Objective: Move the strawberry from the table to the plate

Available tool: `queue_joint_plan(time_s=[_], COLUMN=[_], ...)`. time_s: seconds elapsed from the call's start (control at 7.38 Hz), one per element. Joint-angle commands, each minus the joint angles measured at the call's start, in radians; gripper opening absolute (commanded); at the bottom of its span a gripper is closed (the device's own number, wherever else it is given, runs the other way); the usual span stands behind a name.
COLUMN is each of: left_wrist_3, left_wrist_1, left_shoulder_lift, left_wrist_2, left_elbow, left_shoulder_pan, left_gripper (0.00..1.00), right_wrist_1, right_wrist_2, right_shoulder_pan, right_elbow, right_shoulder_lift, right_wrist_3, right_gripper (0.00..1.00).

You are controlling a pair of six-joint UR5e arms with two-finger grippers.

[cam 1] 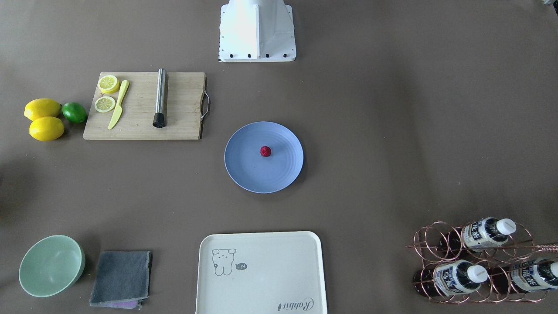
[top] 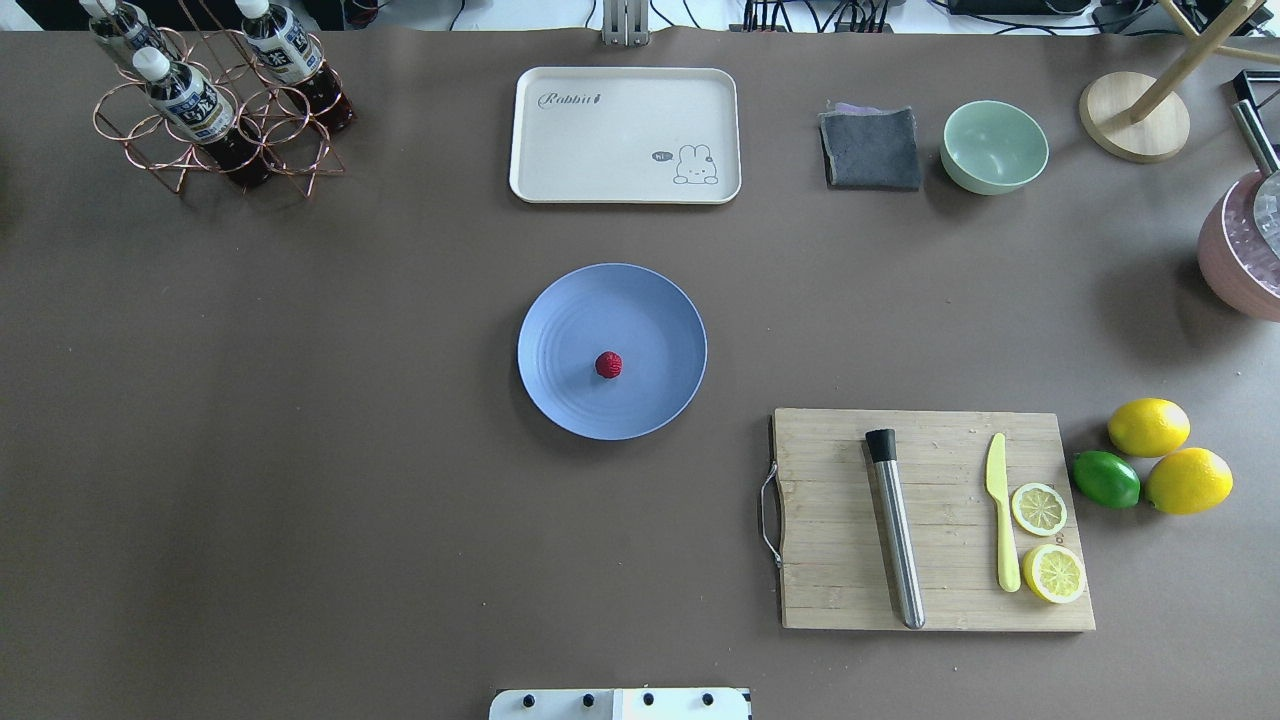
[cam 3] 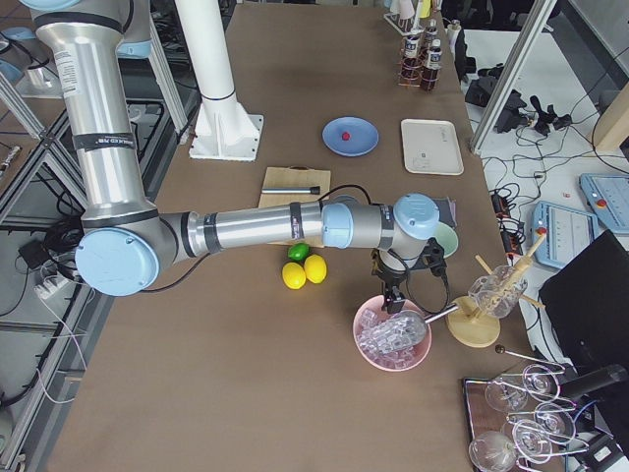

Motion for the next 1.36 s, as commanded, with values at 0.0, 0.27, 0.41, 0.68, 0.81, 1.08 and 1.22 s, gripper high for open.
queue_joint_plan(time_s=[0.0, 0.27, 0.41, 0.68, 0.81, 1.08, 1.22], left_wrist_3=[0.000, 0.000, 0.000, 0.000, 0.000, 0.000, 0.000], left_wrist_1=[0.000, 0.000, 0.000, -0.002, -0.002, -0.002, -0.002], left_shoulder_lift=[0.000, -0.002, -0.002, -0.002, 0.000, -0.002, -0.003], left_wrist_2=[0.000, 0.000, -0.002, -0.003, -0.005, -0.006, -0.006], left_elbow=[0.000, 0.000, -0.002, -0.002, -0.004, -0.002, -0.004], left_shoulder_pan=[0.000, 0.000, 0.000, 0.002, 0.000, 0.002, 0.002], left_gripper=[0.97, 0.97, 0.97, 0.97, 0.97, 0.97, 0.97], right_wrist_1=[0.000, 0.000, 0.001, 0.000, 0.001, 0.001, 0.001], right_wrist_2=[0.001, -0.002, -0.002, -0.003, -0.005, -0.002, -0.002], right_shoulder_pan=[0.000, 0.000, -0.006, -0.006, -0.006, -0.006, -0.009], right_elbow=[0.002, 0.002, 0.002, 0.014, 0.014, 0.014, 0.015], right_shoulder_lift=[-0.002, -0.002, -0.002, -0.012, -0.011, -0.012, -0.011], right_wrist_3=[0.006, 0.006, 0.006, 0.005, 0.005, 0.005, 0.005], right_gripper=[1.00, 1.00, 1.00, 1.00, 1.00, 1.00, 1.00])
